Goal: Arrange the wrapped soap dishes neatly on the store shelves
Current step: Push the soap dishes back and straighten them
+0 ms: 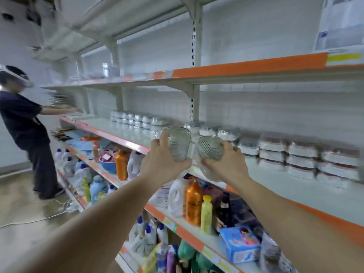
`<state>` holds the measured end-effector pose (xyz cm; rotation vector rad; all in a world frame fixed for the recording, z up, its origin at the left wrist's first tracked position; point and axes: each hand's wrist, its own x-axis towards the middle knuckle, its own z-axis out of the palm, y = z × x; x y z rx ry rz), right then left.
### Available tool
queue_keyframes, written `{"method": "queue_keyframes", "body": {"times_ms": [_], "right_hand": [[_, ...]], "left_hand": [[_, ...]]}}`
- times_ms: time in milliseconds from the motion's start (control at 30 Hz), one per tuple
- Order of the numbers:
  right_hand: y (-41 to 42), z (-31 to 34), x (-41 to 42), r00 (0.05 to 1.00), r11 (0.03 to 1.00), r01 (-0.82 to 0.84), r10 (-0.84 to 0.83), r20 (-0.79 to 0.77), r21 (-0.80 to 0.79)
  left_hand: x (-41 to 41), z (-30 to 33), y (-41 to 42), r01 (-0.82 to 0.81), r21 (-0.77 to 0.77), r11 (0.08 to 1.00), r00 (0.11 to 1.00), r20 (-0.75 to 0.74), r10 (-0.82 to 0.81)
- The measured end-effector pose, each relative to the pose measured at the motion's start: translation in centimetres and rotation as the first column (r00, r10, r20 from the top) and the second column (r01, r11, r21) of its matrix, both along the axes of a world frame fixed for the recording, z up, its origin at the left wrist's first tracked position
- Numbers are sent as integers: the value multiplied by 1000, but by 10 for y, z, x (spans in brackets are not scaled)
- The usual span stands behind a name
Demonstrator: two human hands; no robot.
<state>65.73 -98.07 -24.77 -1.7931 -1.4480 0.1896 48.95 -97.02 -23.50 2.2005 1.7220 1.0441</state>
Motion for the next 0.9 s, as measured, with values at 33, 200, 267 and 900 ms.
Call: {"method": "queue_keyframes", "body": {"times_ms": [33,200,267,900], "right_hand": [[12,-1,-10,1000,1000,-11,11,5,-7],[85,-7,-54,998,998,-57,57,9,-32],[123,-7,-70,997,997,-78,78,3,-20],[508,4,-262,987,989,-145,146,-67,12]], "left_hand": [[-11,-2,10,-12,-7,1000,1000,5,12],[-58,-13,73,-66,-33,997,998,-6,66],[-76,-14,103,-85,-28,996,996,-14,85],[-271,-4,469,-217,-61,974,975,-52,214]]}}
